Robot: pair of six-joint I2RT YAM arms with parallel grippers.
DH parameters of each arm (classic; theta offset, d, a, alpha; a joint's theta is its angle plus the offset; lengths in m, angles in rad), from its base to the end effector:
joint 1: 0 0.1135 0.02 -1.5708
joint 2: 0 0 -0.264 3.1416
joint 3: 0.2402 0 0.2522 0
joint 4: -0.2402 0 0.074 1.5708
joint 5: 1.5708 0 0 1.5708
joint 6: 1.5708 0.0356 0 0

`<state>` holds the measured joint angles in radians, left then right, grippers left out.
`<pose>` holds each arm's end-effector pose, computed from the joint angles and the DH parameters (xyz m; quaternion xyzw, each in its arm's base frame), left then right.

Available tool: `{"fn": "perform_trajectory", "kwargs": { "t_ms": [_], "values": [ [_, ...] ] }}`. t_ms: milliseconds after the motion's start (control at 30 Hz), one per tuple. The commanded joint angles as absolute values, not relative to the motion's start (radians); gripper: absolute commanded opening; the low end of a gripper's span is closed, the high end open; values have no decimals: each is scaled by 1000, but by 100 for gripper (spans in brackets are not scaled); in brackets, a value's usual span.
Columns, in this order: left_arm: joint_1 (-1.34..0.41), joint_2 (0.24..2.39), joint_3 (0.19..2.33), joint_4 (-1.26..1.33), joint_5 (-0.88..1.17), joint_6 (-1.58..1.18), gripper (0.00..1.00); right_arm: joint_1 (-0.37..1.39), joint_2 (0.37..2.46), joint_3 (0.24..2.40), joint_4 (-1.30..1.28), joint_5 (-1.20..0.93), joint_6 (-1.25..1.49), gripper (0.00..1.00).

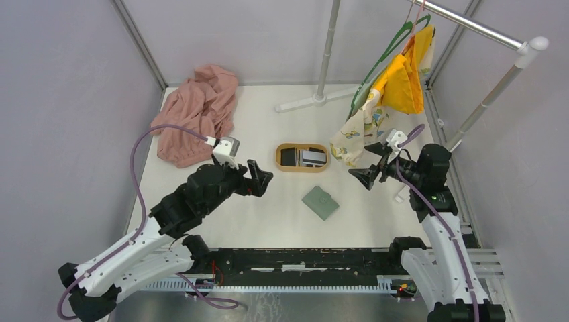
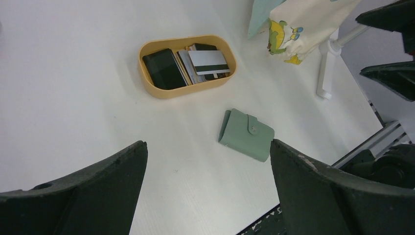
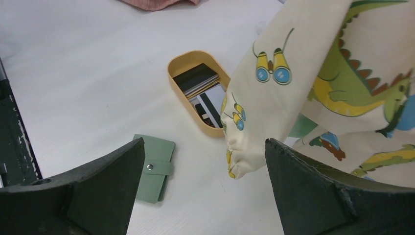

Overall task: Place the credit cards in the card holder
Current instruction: Reset both arms

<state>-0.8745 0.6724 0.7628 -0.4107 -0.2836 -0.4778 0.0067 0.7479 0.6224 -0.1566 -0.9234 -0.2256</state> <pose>0.1069 -0.1123 0.3257 0.0771 0.8032 -0.2732 0.5237 0.1685 0.0295 0.2953 -0.3487 0.6799 0.2953 0.5735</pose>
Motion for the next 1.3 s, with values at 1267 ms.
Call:
{"fn": "perform_trajectory", "kwargs": {
  "t_ms": [1267],
  "values": [
    [-872,778,783,-315,-304,-415,100,-61,696,597,-53,-917,-155,98]
  ]
}}
